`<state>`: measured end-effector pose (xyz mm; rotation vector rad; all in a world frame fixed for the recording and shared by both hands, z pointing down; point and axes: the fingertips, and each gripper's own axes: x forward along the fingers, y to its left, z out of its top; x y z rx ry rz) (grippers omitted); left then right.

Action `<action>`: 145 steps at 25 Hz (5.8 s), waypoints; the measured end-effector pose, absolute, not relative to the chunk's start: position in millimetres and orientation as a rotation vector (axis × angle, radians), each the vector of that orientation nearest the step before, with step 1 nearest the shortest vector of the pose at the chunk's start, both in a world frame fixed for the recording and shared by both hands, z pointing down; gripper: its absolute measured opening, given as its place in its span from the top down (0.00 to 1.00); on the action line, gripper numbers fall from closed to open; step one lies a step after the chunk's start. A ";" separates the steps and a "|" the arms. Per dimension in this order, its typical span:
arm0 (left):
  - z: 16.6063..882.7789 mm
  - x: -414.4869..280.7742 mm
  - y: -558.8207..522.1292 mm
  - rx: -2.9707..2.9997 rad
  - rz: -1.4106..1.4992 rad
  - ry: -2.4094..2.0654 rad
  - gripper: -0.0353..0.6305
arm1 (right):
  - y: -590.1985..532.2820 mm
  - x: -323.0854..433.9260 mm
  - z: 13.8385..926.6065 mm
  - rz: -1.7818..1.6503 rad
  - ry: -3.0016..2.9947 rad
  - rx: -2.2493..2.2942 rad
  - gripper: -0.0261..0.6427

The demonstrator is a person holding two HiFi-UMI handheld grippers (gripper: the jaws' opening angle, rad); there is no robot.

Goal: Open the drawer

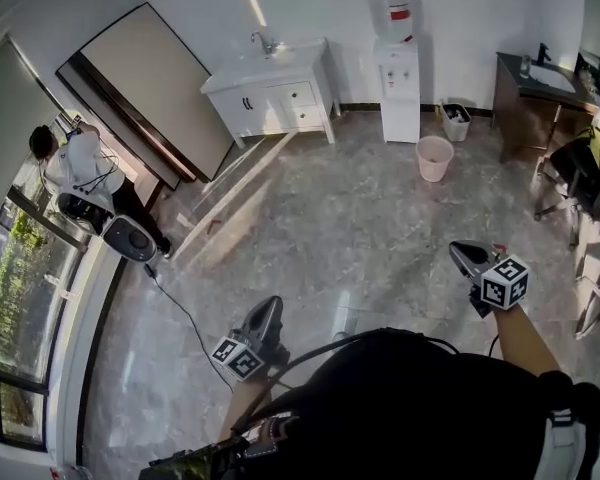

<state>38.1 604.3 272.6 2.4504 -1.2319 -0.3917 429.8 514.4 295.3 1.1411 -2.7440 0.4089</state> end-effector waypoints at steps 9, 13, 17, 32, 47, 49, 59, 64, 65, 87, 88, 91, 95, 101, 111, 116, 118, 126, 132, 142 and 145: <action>252.1 -12.7 463.3 2.589 -0.379 -1.000 0.95 | 429.4 387.8 262.8 0.355 -2.671 1.374 0.96; 233.0 -61.3 404.7 2.638 -0.372 -0.956 0.95 | 387.9 344.4 244.7 0.324 -2.640 1.410 0.96; 245.8 -93.1 358.2 2.635 -0.381 -0.912 0.95 | 349.9 308.8 245.0 0.322 -2.621 1.440 0.96; 269.6 -50.0 211.3 2.582 -0.331 -0.919 0.95 | 193.7 322.4 281.5 0.455 -2.666 1.324 0.96; 244.0 128.8 81.5 2.529 -0.416 -1.091 0.95 | 8.8 498.2 249.3 0.331 -2.758 1.199 0.96; 247.7 130.5 69.6 2.513 -0.410 -1.108 0.95 | -8.6 502.9 252.1 0.352 -2.766 1.198 0.96; 260.5 85.1 -27.0 2.520 -0.419 -1.068 0.95 | -92.9 457.8 261.5 0.347 -2.727 1.202 0.96; 247.1 39.4 -104.9 2.573 -0.405 -0.983 0.95 | -146.2 410.5 234.1 0.275 -2.708 1.267 0.96; 244.0 31.3 -119.7 2.587 -0.395 -0.965 0.95 | -156.2 404.7 229.3 0.269 -2.703 1.294 0.96; 265.3 -10.0 -365.7 2.552 -0.351 -1.016 0.95 | -417.5 338.0 259.0 0.307 -2.729 1.171 0.96; 262.2 1.0 -380.7 2.546 -0.359 -1.038 0.95 | -436.3 345.8 257.0 0.300 -2.742 1.152 0.96; 255.9 41.4 -416.8 2.542 -0.368 -1.079 0.95 | -489.4 377.4 244.8 0.289 -2.770 1.112 0.96; 257.9 72.5 -458.1 2.511 -0.403 -1.156 0.95 | -555.2 413.9 231.3 0.248 -2.804 1.053 0.96; 259.2 114.8 -504.8 2.490 -0.402 -1.213 0.95 | -624.5 437.1 237.0 0.260 -2.853 0.959 0.96; 280.8 89.2 -573.3 2.396 -0.368 -1.249 0.95 | -698.0 399.6 266.7 0.306 -2.826 0.857 0.96; 284.5 33.5 -635.6 2.411 -0.388 -1.203 0.95 | -745.9 342.2 258.1 0.265 -2.797 0.880 0.96; 281.4 5.0 -661.8 2.425 -0.396 -1.181 0.95 | -762.9 314.3 249.2 0.231 -2.788 0.878 0.96; 264.1 -95.6 -769.5 2.497 -0.377 -1.085 0.95 | -845.0 211.8 224.6 0.216 -2.762 0.965 0.96; 286.2 -147.7 -816.3 2.486 -0.435 -1.091 0.95 | -892.6 154.6 238.1 0.216 -2.734 0.915 0.96; 316.3 -214.1 -836.7 2.318 -0.432 -1.316 0.95 | -989.3 83.8 245.3 0.223 -2.790 0.726 0.96; 313.5 -207.9 -855.9 2.306 -0.423 -1.387 0.95 | -1024.9 71.3 253.5 0.223 -2.816 0.630 0.96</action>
